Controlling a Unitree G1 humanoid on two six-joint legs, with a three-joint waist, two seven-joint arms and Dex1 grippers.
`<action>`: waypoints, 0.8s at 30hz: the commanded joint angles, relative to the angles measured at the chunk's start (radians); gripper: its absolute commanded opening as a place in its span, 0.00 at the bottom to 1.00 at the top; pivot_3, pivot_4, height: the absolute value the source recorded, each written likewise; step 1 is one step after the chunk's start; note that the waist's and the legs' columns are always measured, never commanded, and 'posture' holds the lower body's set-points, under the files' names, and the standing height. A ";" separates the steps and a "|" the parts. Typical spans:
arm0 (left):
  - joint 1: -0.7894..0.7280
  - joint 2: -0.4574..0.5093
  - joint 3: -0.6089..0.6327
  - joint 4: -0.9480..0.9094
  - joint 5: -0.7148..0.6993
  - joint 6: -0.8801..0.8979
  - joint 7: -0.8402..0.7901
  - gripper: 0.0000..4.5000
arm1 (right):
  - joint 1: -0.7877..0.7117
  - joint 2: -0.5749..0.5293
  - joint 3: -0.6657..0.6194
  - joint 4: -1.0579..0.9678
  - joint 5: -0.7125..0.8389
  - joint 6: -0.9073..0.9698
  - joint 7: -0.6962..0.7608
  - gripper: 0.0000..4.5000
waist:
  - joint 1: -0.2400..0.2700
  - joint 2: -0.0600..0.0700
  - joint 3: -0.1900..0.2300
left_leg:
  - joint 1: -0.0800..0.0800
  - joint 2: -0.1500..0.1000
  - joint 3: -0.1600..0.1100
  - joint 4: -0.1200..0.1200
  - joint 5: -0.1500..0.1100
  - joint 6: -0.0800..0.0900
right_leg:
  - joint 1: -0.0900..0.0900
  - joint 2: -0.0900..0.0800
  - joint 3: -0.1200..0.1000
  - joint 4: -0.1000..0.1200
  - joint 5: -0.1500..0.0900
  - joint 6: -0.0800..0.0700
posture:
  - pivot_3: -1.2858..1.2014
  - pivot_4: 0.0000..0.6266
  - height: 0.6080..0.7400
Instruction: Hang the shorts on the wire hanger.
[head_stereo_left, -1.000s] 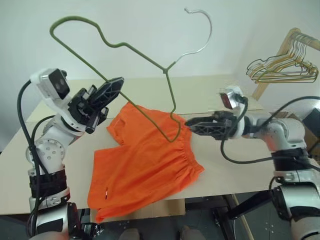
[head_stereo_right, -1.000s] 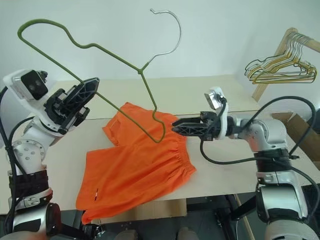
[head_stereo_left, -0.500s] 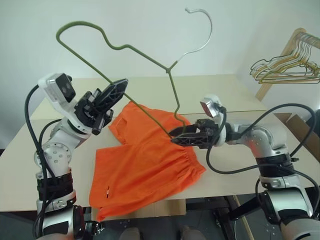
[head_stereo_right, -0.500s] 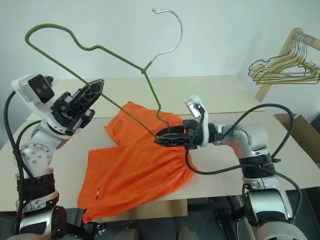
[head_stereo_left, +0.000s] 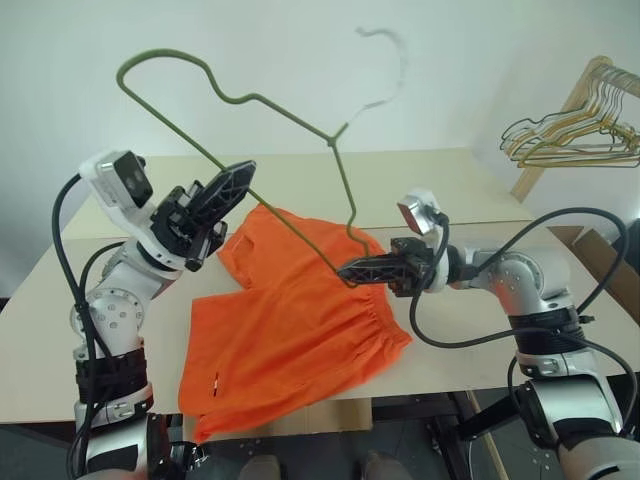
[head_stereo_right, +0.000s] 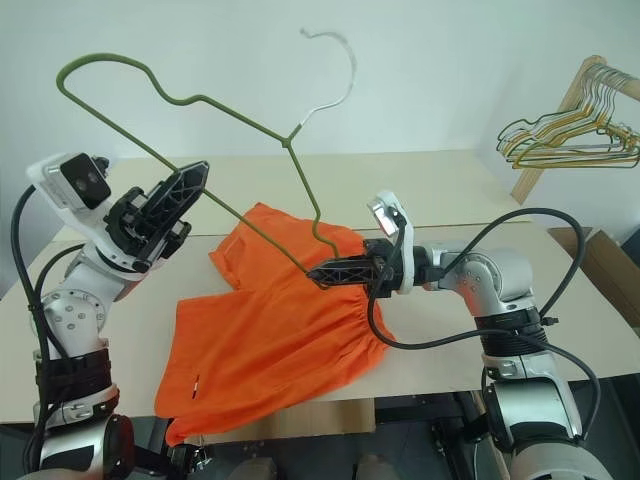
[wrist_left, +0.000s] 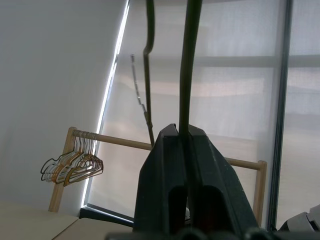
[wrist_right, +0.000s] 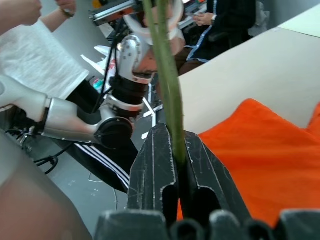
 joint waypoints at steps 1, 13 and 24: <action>0.007 -0.008 -0.001 -0.008 0.021 -0.033 -0.009 0.06 | -0.007 0.003 -0.045 -0.007 0.015 -0.001 -0.021 0.00 | 0.000 0.000 0.000 | 0.000 0.000 0.000 0.000 0.000 0.000 | 0.000 0.000 0.000 0.000 0.000 0.000 | 0.54 0.00 1.00; 0.177 0.083 -0.116 0.005 0.236 -0.058 -0.102 0.87 | 0.065 -0.028 -0.215 -0.013 0.107 0.110 -0.157 0.00 | -0.003 0.000 0.000 | 0.000 0.000 0.001 0.000 0.000 0.000 | 0.000 0.000 0.000 0.000 0.000 0.000 | 0.53 0.00 1.00; 0.278 0.212 -0.316 -0.131 0.553 -0.212 -0.185 0.99 | 0.425 -0.369 -0.307 0.000 0.045 0.203 -0.195 0.00 | 0.004 0.000 0.000 | -0.002 -0.001 0.002 0.000 0.000 0.000 | 0.000 -0.001 0.001 -0.003 0.000 0.000 | 0.51 0.00 1.00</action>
